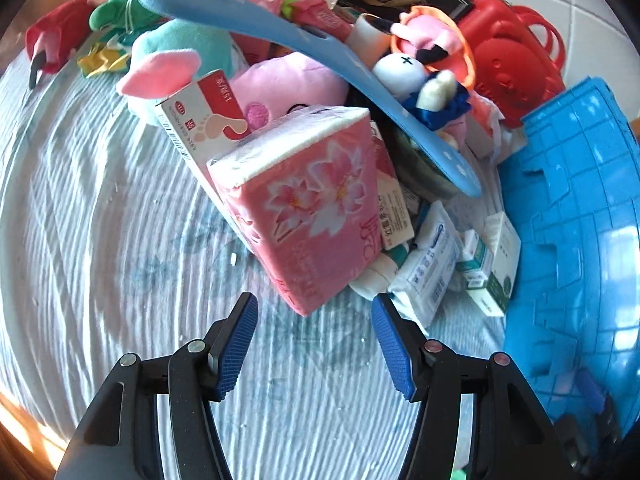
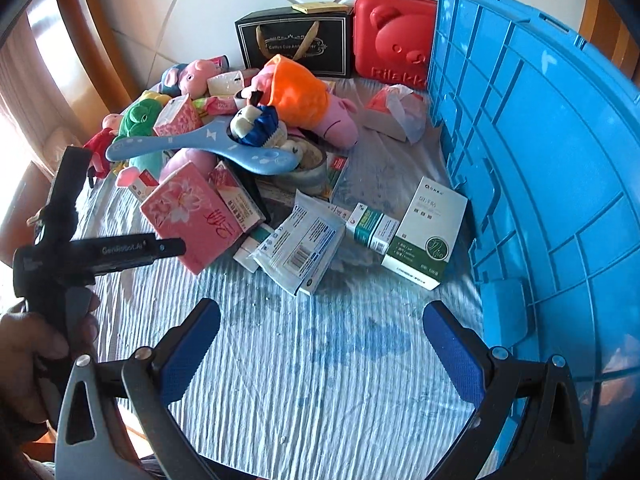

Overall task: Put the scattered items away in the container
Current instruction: 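Grasp the pink-and-white tissue pack with the left tool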

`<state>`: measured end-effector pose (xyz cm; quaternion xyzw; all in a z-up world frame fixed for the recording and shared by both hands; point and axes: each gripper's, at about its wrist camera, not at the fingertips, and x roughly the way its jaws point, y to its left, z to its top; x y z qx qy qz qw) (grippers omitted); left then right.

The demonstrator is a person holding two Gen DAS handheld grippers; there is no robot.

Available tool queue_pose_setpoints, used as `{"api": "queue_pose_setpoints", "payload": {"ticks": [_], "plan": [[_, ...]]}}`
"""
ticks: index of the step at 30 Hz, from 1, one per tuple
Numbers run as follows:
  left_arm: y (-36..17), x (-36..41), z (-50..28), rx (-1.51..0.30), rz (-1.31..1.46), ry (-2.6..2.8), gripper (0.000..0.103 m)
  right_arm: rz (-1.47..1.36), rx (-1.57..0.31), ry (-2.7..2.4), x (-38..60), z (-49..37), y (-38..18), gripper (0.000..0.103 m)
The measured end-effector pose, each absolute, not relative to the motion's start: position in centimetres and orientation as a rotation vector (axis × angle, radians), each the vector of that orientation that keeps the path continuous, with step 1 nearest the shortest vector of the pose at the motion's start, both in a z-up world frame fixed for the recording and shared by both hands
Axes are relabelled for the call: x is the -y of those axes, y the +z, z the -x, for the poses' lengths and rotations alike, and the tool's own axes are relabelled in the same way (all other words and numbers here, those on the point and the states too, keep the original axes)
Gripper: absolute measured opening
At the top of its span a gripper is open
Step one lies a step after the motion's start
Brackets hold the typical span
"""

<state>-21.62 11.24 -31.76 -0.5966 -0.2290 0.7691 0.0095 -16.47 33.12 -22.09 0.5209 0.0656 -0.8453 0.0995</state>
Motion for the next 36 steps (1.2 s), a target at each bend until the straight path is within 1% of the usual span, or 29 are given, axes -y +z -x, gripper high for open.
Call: {"api": "queue_pose_setpoints", "payload": {"ticks": [3,5,6,8,11,13,15,17,20,25,30,36], "plan": [[-33.2,-10.1,22.6,0.825,1.848,2.415,0.060,-1.553,-0.202,-2.485,-33.0,16.3,-22.3,0.103],[-33.9,-9.3,23.3,0.867,1.813,2.438,0.060,-1.558,-0.209,-2.483,-33.0,16.3,-22.4,0.103],[-34.3,-9.0,23.7,0.884,1.792,2.443,0.062,-1.564,-0.210,-2.482,-33.1,16.3,-22.5,0.103],[-34.8,-8.7,24.5,0.909,1.751,2.430,0.075,-1.576,-0.214,-2.480,-33.2,16.3,-22.6,0.103],[-35.6,-8.8,25.4,0.944,1.749,2.390,0.082,-1.592,-0.210,-2.477,-33.2,16.3,-22.9,0.103],[-35.7,-8.9,25.6,0.959,1.762,2.369,0.083,-1.595,-0.211,-2.476,-33.1,16.3,-23.0,0.103],[-35.4,-8.9,25.3,0.938,1.762,2.366,0.076,-1.590,-0.210,-2.476,-32.8,16.4,-22.9,0.103],[-35.0,-8.9,24.9,0.927,1.757,2.354,0.064,-1.584,-0.212,-2.476,-32.4,16.5,-22.8,0.103],[-34.2,-8.8,24.1,0.901,1.738,2.348,0.056,-1.574,-0.216,-2.474,-31.7,16.7,-22.7,0.103],[-32.9,-7.6,22.6,0.906,1.707,2.339,0.053,-1.569,-0.229,-2.460,-30.6,17.0,-23.0,0.103],[-31.8,-5.7,20.8,0.924,1.689,2.335,0.052,-1.567,-0.257,-2.442,-29.1,17.2,-23.8,0.103],[-31.0,-3.6,18.8,0.923,1.669,2.346,0.052,-1.628,-0.254,-2.442,-28.5,19.3,-27.3,0.103]]}}
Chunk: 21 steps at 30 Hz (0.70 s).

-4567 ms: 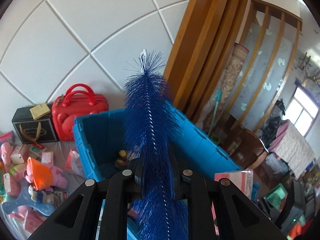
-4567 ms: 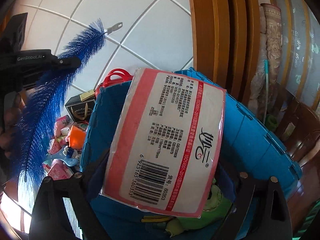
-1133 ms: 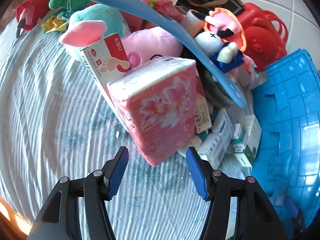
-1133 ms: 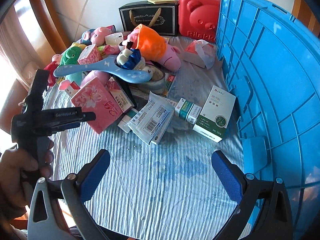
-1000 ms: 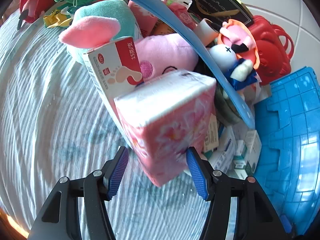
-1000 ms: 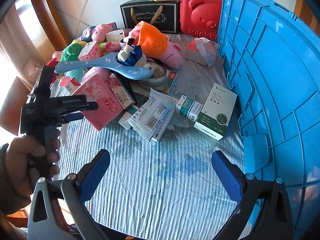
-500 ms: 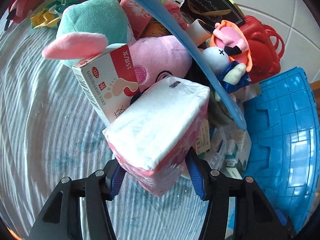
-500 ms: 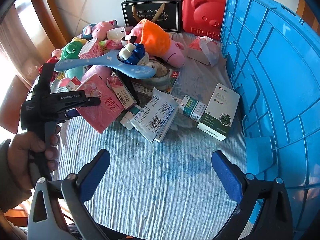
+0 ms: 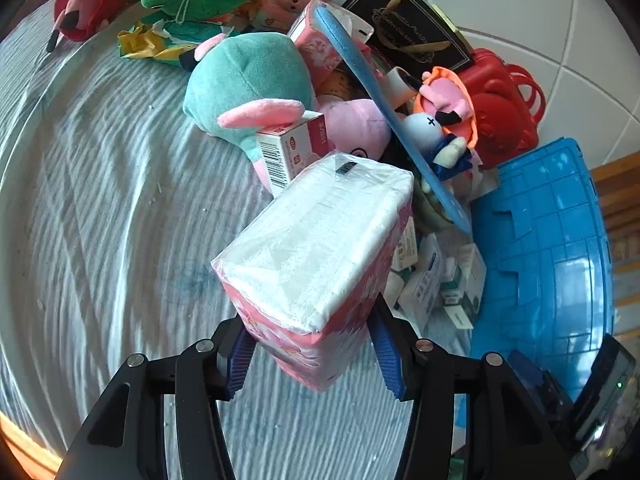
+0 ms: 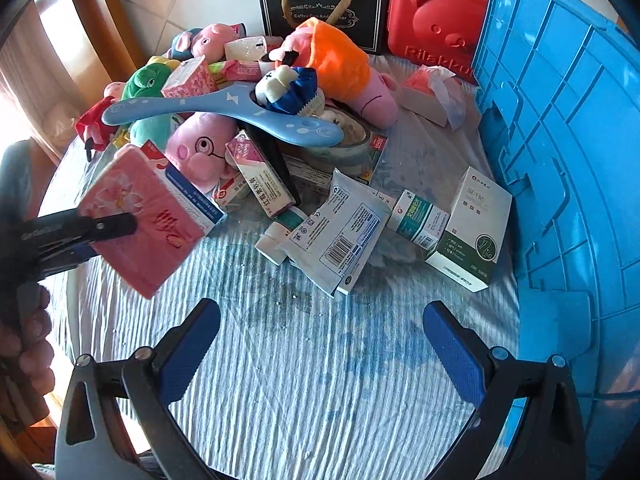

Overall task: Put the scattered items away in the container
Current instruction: 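Grasp the pink-and-white tissue pack with the left tool, then grasp the white wet-wipe packet with the right tool while the left tool holds the tissue pack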

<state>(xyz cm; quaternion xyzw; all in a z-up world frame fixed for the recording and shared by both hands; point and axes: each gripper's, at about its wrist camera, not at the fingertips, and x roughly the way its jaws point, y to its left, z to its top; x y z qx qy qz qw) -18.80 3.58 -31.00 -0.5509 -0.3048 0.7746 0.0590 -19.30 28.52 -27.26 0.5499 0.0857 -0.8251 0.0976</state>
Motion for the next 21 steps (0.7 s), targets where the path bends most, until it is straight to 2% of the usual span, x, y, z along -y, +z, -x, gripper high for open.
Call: {"api": "queue_pose_setpoints", "payload": {"ticks": [12,17,19,20,21], "plan": [[-30.2,0.8,17.3,0.887,1.655,2.375,0.052,-1.776,-0.034,-2.559,-29.7,26.8,-34.3,0.103],[-29.8,1.8,17.7,0.883,1.643,2.390,0.052,-1.844,-0.042,-2.559,-29.4,28.5,-36.1,0.102],[-29.8,2.2,17.8,0.889,1.639,2.394,0.052,-1.873,-0.033,-2.543,-29.3,28.7,-36.4,0.082],[-29.8,2.4,17.9,0.892,1.636,2.394,0.052,-1.890,-0.039,-2.534,-29.3,28.7,-36.6,0.063],[-29.7,2.6,17.9,0.894,1.635,2.396,0.052,-1.889,-0.032,-2.535,-29.4,28.7,-36.6,0.059]]}}
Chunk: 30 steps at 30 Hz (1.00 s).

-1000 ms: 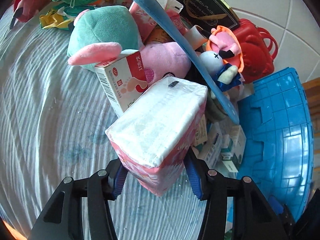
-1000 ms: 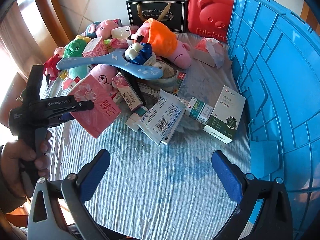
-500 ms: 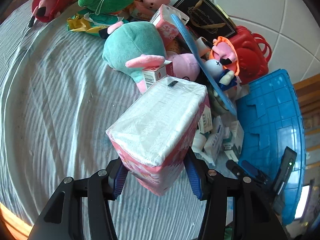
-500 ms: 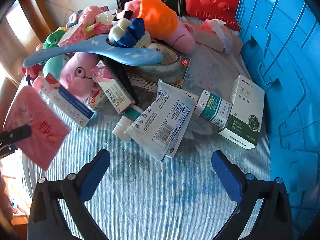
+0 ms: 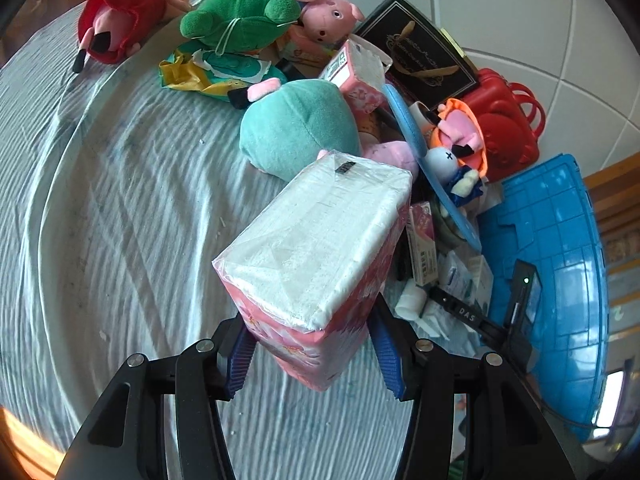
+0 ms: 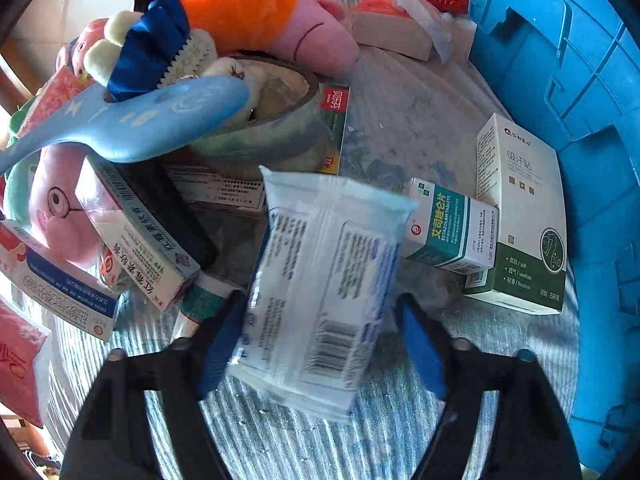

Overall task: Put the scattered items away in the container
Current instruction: 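Grasp the white wet-wipe packet with the right tool while the left tool holds the tissue pack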

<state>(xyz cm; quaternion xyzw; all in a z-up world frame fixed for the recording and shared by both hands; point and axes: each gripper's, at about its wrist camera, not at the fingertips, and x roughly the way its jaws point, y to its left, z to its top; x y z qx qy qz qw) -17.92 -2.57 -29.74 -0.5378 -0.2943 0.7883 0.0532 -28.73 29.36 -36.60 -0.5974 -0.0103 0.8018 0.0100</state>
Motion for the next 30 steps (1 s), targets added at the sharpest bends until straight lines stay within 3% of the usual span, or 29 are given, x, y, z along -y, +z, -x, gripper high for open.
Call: {"api": "queue_pose_setpoints", "payload": {"ticks": [8,30], "plan": [[-29.5,2.9,18.1,0.907,1.613,2.398,0.052,1.874,0.016,2.512,-30.0,28.1,-35.7,0.048],[-24.1,2.9,15.8,0.938,1.473,2.471,0.052,1.765,0.085,2.730,-28.8,23.5,-26.6,0.047]]}}
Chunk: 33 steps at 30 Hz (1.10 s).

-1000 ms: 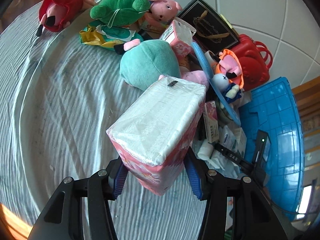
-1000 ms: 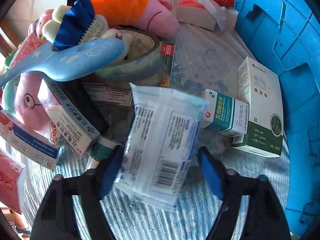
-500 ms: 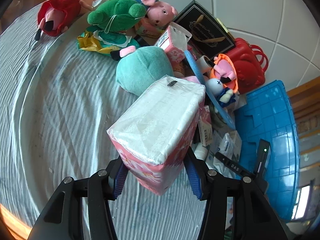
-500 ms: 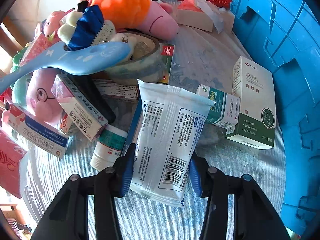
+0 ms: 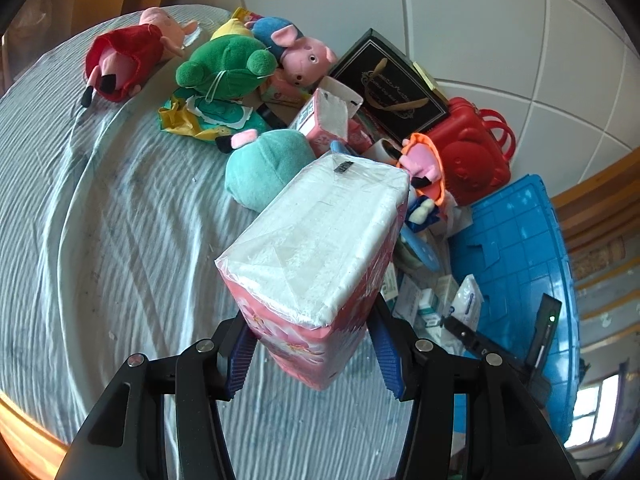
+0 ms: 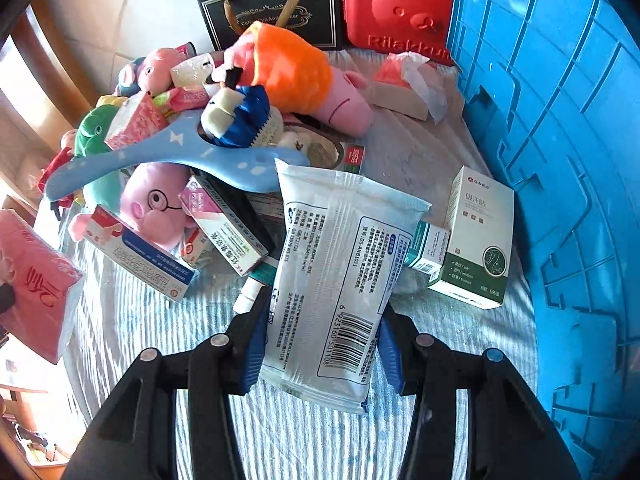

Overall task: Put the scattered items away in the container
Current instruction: 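Grasp the white wet-wipe packet with the right tool while the left tool holds the tissue pack, then carry the tissue pack and wipe packet up over the blue crate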

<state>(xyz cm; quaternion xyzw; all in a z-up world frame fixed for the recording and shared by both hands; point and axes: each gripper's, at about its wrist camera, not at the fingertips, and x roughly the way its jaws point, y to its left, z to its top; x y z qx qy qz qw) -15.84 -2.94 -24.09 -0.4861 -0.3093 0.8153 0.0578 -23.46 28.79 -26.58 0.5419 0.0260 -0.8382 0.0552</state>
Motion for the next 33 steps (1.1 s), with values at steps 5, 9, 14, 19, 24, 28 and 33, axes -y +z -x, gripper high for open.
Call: {"api": "queue_pose_setpoints", "payload": {"ticks": [5,9,14,19,24,28,33], "plan": [[-21.8,3.4,15.2,0.944,1.421,2.515,0.052,-1.552,-0.076,-2.545,-28.7,23.2,-22.6,0.047],[-19.9,3.4,14.9,0.933,1.384,2.545,0.052,-1.484,-0.070,-2.548,-28.2,22.2,-19.9,0.047],[-17.5,3.3,14.6,0.917,1.327,2.587,0.052,-1.409,-0.086,-2.536,-28.2,21.0,-17.4,0.047],[-15.3,2.6,14.6,0.913,1.283,2.612,0.051,-1.343,-0.115,-2.518,-28.4,20.1,-15.3,0.047],[-13.4,1.7,14.7,0.908,1.231,2.641,0.051,-1.285,-0.135,-2.504,-28.8,19.6,-13.6,0.047],[-11.5,0.0,15.2,0.873,1.182,2.661,0.051,-1.230,-0.119,-2.508,-29.7,19.2,-11.8,0.047],[-9.0,-2.8,16.1,0.838,1.106,2.671,0.051,-1.150,-0.102,-2.523,-31.8,18.5,-9.0,0.047]]}}
